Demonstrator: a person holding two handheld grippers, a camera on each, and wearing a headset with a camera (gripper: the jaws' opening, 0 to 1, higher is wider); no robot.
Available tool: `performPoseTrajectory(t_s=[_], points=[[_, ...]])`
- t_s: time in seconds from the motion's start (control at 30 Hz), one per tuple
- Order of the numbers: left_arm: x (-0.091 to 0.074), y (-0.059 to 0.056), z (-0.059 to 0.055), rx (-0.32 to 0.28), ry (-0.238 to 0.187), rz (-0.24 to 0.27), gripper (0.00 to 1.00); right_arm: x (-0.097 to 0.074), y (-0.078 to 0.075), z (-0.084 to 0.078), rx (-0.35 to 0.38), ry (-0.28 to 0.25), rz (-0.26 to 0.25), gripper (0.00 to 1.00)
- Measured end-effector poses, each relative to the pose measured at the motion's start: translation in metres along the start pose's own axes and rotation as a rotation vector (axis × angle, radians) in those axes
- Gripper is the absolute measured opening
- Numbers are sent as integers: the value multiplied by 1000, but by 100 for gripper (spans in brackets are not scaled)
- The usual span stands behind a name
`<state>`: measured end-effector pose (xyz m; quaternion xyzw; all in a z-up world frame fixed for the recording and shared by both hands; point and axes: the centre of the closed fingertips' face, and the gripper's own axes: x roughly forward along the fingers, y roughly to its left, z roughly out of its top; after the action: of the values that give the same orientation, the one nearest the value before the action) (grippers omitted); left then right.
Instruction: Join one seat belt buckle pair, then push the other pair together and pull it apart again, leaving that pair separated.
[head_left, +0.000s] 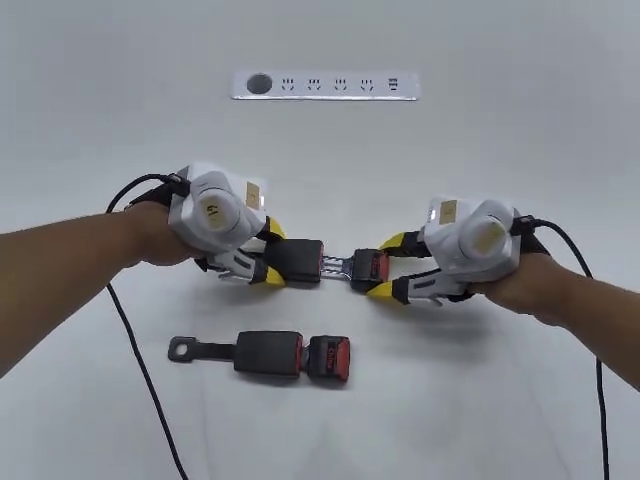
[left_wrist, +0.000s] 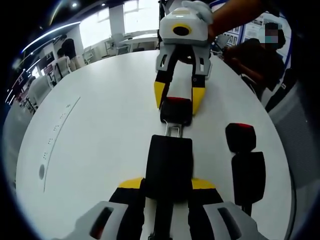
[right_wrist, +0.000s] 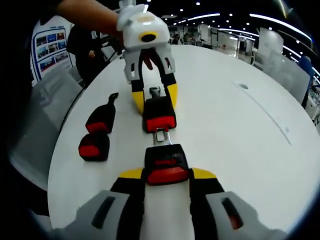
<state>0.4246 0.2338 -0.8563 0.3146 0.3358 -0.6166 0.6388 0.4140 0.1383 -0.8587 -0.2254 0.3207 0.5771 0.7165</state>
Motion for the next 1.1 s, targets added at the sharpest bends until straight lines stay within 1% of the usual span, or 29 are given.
performPoseTrajectory(t_s=[0.1, 0.17, 0.2, 0.3, 0.43, 0.53, 0.63, 0.7, 0.77, 0.93, 1.1], points=[[0, 1, -1, 4, 5, -1, 34, 0, -1, 2, 12, -3, 1, 34], [1, 1, -1, 3, 6, -1, 34, 3, 0, 5, -2, 0, 1, 34], [1, 1, -2, 3, 7, -1, 34, 5, 2, 7, -30, -3, 5, 34], [1, 1, -2, 2, 8, -1, 34, 8, 2, 10, -20, -4, 5, 34], [1, 2, -2, 6, 16, -2, 34, 9, 1, 10, -31, 3, 4, 34], [1, 2, -3, 8, 14, -4, 34, 9, 1, 9, -32, 11, 8, 34], [2, 1, -2, 21, 26, -11, 34, 9, 2, 9, -30, 16, 13, 34], [2, 2, -2, 33, 43, -20, 33, 9, 2, 9, -54, 18, 16, 33], [2, 2, -3, 49, 56, -28, 33, 10, 2, 10, -41, 24, 20, 33], [2, 1, -4, 45, 64, -24, 33, 12, 1, 11, -52, 38, 30, 33], [2, 0, -3, 44, 71, -24, 32, 13, 1, 12, -49, 41, 25, 32]])
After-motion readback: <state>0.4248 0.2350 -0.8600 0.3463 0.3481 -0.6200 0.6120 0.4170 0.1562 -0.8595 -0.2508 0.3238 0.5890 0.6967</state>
